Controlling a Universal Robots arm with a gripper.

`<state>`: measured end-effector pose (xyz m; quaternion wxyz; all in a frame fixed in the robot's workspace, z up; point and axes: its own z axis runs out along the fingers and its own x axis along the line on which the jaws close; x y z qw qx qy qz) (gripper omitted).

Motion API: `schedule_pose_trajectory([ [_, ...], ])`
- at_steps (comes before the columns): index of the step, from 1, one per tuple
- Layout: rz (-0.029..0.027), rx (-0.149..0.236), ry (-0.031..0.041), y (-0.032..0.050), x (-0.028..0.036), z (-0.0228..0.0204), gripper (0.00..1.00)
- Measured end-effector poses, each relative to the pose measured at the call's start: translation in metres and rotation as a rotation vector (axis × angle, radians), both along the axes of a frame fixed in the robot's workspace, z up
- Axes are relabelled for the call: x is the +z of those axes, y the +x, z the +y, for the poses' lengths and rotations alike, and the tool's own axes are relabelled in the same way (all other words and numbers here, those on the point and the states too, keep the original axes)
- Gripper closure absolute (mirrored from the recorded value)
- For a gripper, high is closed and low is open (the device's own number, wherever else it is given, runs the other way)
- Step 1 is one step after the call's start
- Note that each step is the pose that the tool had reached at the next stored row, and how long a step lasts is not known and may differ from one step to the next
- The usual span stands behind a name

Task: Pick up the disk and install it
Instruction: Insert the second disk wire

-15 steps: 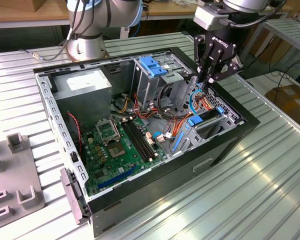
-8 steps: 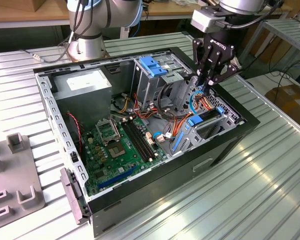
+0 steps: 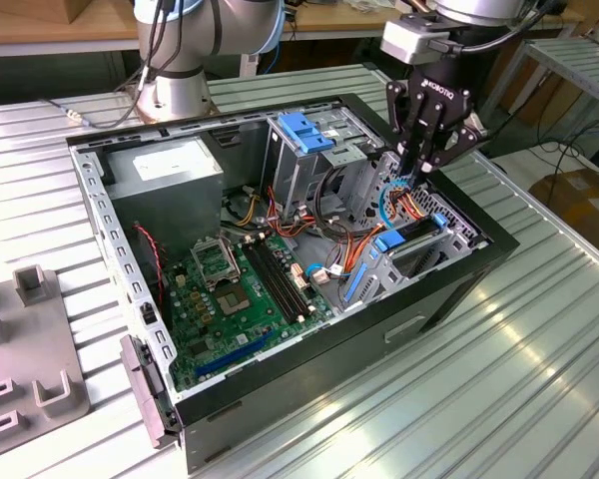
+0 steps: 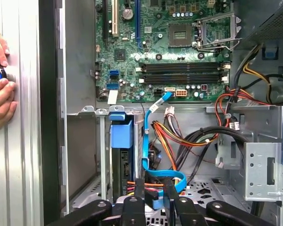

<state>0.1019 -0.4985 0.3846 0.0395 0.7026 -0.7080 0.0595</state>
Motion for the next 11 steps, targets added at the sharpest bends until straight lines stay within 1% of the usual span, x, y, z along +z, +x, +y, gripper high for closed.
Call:
schedule_pose_trajectory([
  [3,0.0000,0.000,-0.0005,0.0000,-0.0007,0.0011,0.70],
  [5,-0.0005,0.000,-0.0003,0.0000,-0.0024,0.0018,0.70],
  [9,-0.0030,0.000,-0.0020,0.0000,-0.0088,0.0023,0.71],
  [10,-0.0038,0.000,-0.0020,0.0000,-0.0112,0.0023,0.84],
  [11,-0.0052,0.000,-0.0021,0.0000,-0.0137,0.0023,0.84],
])
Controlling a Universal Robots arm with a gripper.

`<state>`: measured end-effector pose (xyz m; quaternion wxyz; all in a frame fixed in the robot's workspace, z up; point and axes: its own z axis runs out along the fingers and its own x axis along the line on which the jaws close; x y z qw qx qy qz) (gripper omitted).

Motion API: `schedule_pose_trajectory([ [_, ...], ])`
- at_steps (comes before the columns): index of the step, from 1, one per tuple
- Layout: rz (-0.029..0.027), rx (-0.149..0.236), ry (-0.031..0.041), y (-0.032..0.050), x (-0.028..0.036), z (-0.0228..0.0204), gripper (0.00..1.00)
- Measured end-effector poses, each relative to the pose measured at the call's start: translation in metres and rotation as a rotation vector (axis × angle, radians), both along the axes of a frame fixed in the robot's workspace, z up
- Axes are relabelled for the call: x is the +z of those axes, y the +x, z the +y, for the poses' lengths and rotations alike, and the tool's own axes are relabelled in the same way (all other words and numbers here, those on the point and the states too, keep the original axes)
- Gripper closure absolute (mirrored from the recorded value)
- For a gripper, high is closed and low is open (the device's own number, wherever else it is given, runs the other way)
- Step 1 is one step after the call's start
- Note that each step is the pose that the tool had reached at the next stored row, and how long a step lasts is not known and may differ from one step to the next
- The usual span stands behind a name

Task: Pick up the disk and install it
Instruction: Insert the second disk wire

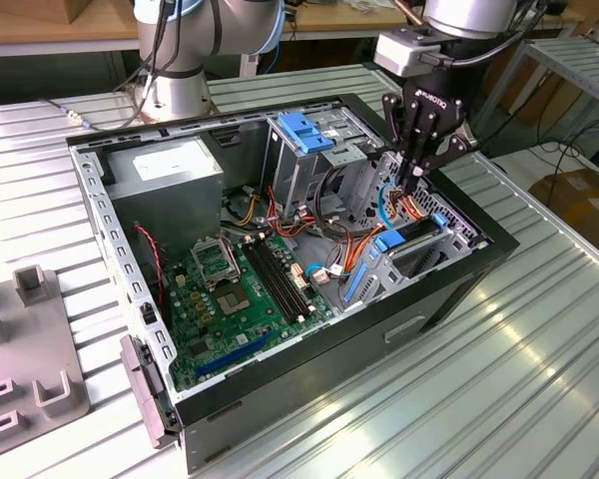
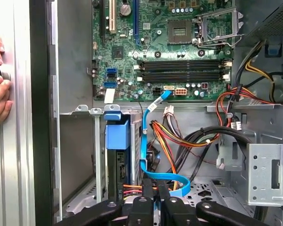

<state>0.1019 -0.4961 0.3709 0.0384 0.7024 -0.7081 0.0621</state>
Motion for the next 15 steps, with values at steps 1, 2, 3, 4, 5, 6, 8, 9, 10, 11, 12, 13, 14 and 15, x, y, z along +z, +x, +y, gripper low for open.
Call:
schedule_pose_trajectory([
  [1,-0.0012,0.000,0.0000,0.0000,-0.0014,0.0000,0.84],
  [2,-0.0030,0.000,-0.0002,0.0000,-0.0028,0.0000,0.84],
  [3,-0.0042,0.000,-0.0002,-0.0001,-0.0032,0.0000,0.84],
  [4,-0.0050,0.000,-0.0003,-0.0001,-0.0033,0.0000,0.84],
  [5,-0.0051,0.000,-0.0001,-0.0001,-0.0034,0.0000,0.84],
  [6,-0.0051,0.000,0.0006,-0.0001,-0.0035,-0.0001,0.83],
  [8,-0.0051,0.000,0.0022,-0.0001,-0.0036,-0.0002,0.76],
  [9,-0.0052,0.000,0.0022,-0.0001,-0.0036,-0.0002,0.76],
  [10,-0.0051,0.000,0.0020,-0.0001,-0.0035,-0.0002,0.78],
  [11,-0.0051,0.000,0.0021,-0.0001,-0.0036,-0.0003,0.84],
  [12,-0.0051,0.000,0.0021,-0.0001,-0.0036,-0.0005,0.84],
  [13,-0.0051,0.000,0.0021,-0.0001,-0.0036,-0.0006,0.84],
  [14,-0.0051,0.000,0.0020,-0.0001,-0.0036,-0.0008,0.84],
  [15,-0.0051,0.000,0.0020,-0.0001,-0.0035,-0.0017,0.84],
])
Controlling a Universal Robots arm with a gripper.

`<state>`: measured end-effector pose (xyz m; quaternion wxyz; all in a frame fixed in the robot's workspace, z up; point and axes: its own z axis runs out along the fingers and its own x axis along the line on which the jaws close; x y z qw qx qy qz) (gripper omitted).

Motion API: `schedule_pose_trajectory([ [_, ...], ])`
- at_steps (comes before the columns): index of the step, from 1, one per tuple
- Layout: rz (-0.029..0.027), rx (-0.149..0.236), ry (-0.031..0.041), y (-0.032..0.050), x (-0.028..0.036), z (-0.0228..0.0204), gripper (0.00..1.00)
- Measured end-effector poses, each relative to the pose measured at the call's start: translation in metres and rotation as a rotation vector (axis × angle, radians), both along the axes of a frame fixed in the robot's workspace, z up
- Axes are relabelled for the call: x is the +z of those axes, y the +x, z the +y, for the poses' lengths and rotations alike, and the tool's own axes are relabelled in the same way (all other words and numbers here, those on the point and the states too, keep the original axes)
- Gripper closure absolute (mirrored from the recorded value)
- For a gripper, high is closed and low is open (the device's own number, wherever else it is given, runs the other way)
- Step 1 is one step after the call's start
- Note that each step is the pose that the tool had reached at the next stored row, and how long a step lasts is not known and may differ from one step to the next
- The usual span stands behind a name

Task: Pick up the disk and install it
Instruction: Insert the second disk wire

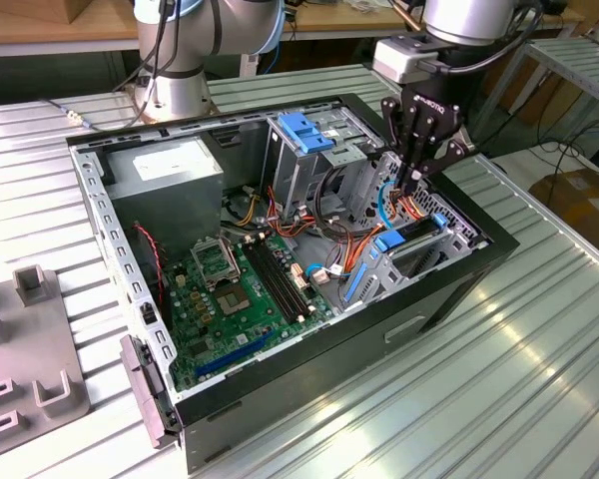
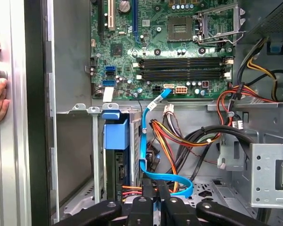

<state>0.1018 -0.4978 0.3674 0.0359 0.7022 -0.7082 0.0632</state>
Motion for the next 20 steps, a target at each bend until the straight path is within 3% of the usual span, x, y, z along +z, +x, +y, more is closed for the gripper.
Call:
schedule_pose_trajectory([
  [1,0.0000,0.000,0.0014,0.0000,-0.0001,-0.0014,0.84],
  [3,-0.0001,0.000,0.0129,0.0000,-0.0005,-0.0055,0.84],
  [5,-0.0021,0.000,0.0443,-0.0005,-0.0011,-0.0126,0.84],
  [6,-0.0044,0.000,0.0602,-0.0023,-0.0012,-0.0138,0.84],
  [8,-0.0155,0.001,0.0919,-0.0088,-0.0015,-0.0150,0.84],
  [9,-0.0218,0.001,0.0983,-0.0106,-0.0019,-0.0164,0.84],
  [13,-0.0367,0.002,0.1003,-0.0132,-0.0037,-0.0252,0.84],
  [15,-0.0464,0.003,0.1003,-0.0155,-0.0055,-0.0332,0.84],
  [18,-0.0550,0.003,0.1005,-0.0179,-0.0073,-0.0406,0.84],
  [20,-0.0669,0.004,0.1031,-0.0213,-0.0087,-0.0444,0.84],
])
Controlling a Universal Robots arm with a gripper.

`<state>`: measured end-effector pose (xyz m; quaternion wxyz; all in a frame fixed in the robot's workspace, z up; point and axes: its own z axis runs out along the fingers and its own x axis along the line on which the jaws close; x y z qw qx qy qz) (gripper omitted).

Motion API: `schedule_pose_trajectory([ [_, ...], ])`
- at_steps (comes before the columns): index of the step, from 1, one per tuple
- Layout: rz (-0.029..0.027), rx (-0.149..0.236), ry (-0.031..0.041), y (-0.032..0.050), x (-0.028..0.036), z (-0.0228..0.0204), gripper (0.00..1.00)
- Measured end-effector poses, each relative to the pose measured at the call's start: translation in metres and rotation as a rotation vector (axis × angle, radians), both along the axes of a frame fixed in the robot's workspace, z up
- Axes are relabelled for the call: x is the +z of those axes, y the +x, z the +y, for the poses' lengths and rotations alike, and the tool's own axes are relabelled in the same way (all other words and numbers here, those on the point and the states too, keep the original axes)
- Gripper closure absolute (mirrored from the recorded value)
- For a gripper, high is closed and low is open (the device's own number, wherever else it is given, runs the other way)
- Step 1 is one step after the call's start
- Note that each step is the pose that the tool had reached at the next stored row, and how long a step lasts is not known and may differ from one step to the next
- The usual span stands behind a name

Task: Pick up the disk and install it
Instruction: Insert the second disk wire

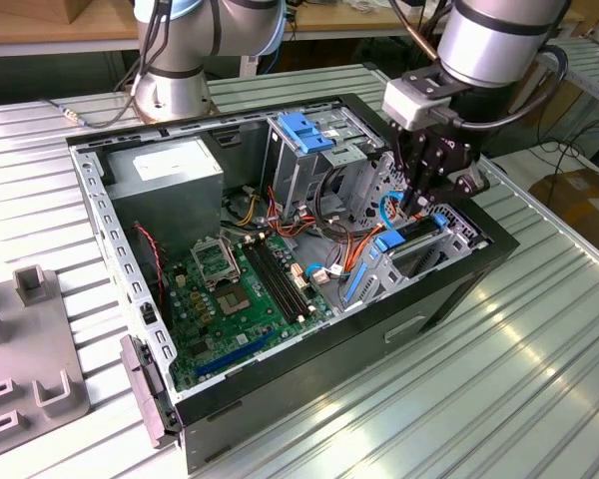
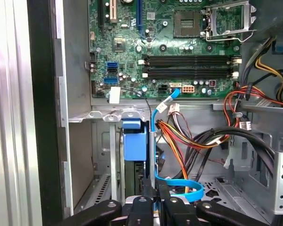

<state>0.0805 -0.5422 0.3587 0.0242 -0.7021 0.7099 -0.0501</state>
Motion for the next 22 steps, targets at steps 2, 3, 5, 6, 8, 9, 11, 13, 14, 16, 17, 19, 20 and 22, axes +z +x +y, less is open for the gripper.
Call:
schedule_pose_trajectory([
  [2,-0.0082,0.001,0.0015,-0.0023,-0.0009,-0.0016,0.84],
  [3,-0.0167,0.001,0.0024,-0.0039,-0.0016,-0.0031,0.84],
  [5,-0.0328,0.004,0.0031,-0.0070,-0.0033,-0.0061,0.84],
  [6,-0.0360,0.004,0.0032,-0.0081,-0.0040,-0.0068,0.84],
  [8,-0.0407,0.007,0.0032,-0.0103,-0.0052,-0.0077,0.84],
  [9,-0.0430,0.008,0.0030,-0.0114,-0.0057,-0.0088,0.84],
  [11,-0.0474,0.009,0.0034,-0.0119,-0.0067,-0.0119,0.84],
  [13,-0.0517,0.010,0.0033,-0.0118,-0.0069,-0.0145,0.84],
  [14,-0.0525,0.010,0.0034,-0.0119,-0.0069,-0.0147,0.84],
  [16,-0.0527,0.009,0.0035,-0.0119,-0.0069,-0.0147,0.84],
  [17,-0.0528,0.009,0.0040,-0.0119,-0.0069,-0.0147,0.84],
  [19,-0.0533,0.009,0.0062,-0.0119,-0.0072,-0.0147,0.84],
  [20,-0.0533,0.009,0.0089,-0.0120,-0.0075,-0.0148,0.84],
  [22,-0.0533,0.009,0.0187,-0.0120,-0.0080,-0.0148,0.84],
])
